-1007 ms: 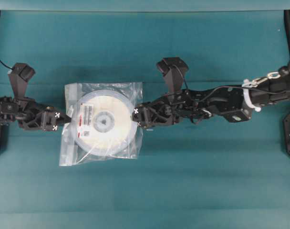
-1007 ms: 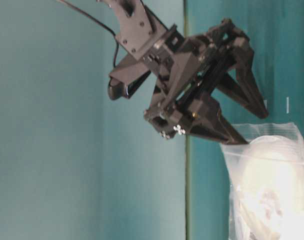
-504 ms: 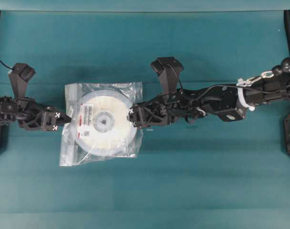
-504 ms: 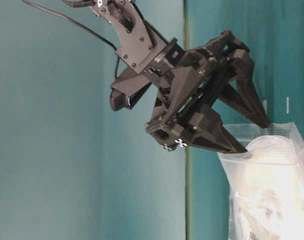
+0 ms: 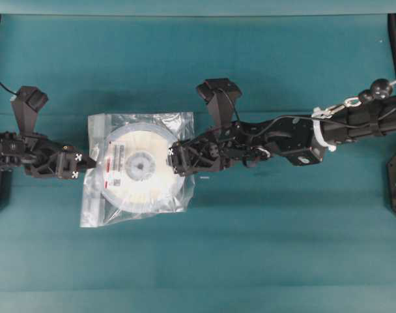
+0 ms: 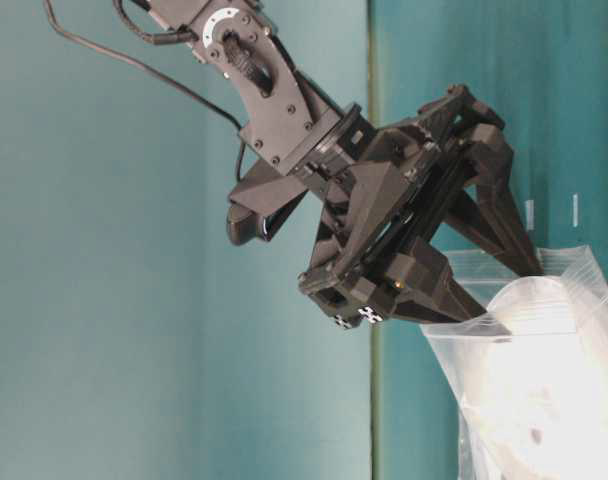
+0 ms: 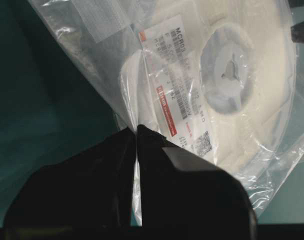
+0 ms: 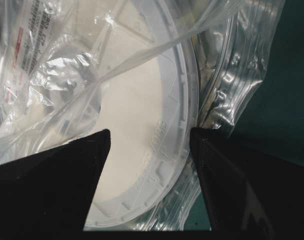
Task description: Take out the reel from the clear zip bag.
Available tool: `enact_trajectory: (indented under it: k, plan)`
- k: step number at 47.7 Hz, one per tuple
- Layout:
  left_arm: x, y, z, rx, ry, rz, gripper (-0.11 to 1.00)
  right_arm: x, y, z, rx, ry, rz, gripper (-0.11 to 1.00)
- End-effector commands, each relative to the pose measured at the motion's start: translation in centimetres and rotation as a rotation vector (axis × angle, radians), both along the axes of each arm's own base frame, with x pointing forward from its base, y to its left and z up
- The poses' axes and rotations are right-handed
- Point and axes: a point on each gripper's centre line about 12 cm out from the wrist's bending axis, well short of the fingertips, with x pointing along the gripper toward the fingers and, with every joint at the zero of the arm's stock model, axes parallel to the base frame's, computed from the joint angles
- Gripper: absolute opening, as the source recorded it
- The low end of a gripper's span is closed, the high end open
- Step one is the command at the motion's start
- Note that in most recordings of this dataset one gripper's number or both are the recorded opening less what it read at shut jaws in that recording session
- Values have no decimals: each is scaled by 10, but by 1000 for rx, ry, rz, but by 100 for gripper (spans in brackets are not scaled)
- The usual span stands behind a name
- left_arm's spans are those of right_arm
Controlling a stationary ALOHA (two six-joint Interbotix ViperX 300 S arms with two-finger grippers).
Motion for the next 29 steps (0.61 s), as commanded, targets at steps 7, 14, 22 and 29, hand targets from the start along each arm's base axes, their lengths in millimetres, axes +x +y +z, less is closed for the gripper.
enact_trajectory:
  k: [7, 14, 22, 29]
  plan:
    - [5, 0, 4, 6, -19, -5, 3, 8, 6, 6, 1, -30, 8, 74]
    - [7, 1, 4, 6, -19, -5, 3, 10, 5, 7, -8, -48, 5, 64]
    - [9, 1, 3, 6, -16, -6, 3, 10, 5, 6, -7, -47, 4, 53]
    - [12, 1, 2, 6, -13, -6, 3, 16, 5, 10, -9, -69, -1, 43]
